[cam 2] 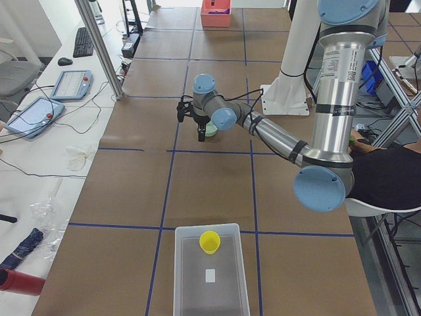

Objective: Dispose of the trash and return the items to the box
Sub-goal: 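Move the left gripper to the pale green bowl rim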

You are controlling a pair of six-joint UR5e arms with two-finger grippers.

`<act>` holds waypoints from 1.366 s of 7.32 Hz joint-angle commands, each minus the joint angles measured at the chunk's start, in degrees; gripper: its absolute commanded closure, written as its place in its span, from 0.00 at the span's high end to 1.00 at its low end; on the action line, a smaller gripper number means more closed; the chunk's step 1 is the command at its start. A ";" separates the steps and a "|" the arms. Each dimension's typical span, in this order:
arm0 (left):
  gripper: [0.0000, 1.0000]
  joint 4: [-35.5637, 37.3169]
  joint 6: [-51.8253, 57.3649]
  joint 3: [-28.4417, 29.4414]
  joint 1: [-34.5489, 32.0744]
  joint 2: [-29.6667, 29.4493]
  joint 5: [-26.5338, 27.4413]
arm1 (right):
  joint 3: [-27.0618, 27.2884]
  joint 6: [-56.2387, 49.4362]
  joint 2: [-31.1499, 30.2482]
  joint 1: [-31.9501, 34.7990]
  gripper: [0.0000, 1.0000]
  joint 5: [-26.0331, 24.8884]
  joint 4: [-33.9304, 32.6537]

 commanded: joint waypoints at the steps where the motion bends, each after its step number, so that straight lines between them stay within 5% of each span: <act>1: 1.00 -2.32 -7.81 0.44 7.78 -0.93 2.28 | -1.43 0.02 1.11 -0.39 1.00 -0.10 0.08; 3: 1.00 -2.59 -14.24 6.02 13.51 -8.11 7.28 | -2.32 -0.34 1.20 -0.39 1.00 -0.28 0.25; 6: 0.96 -2.68 -14.26 9.31 15.55 -9.11 10.99 | -2.41 0.02 1.20 -0.39 1.00 -0.28 0.25; 10: 0.53 -2.68 -14.26 13.27 17.22 -11.13 13.72 | -2.59 -0.42 1.99 -0.39 1.00 -0.37 0.25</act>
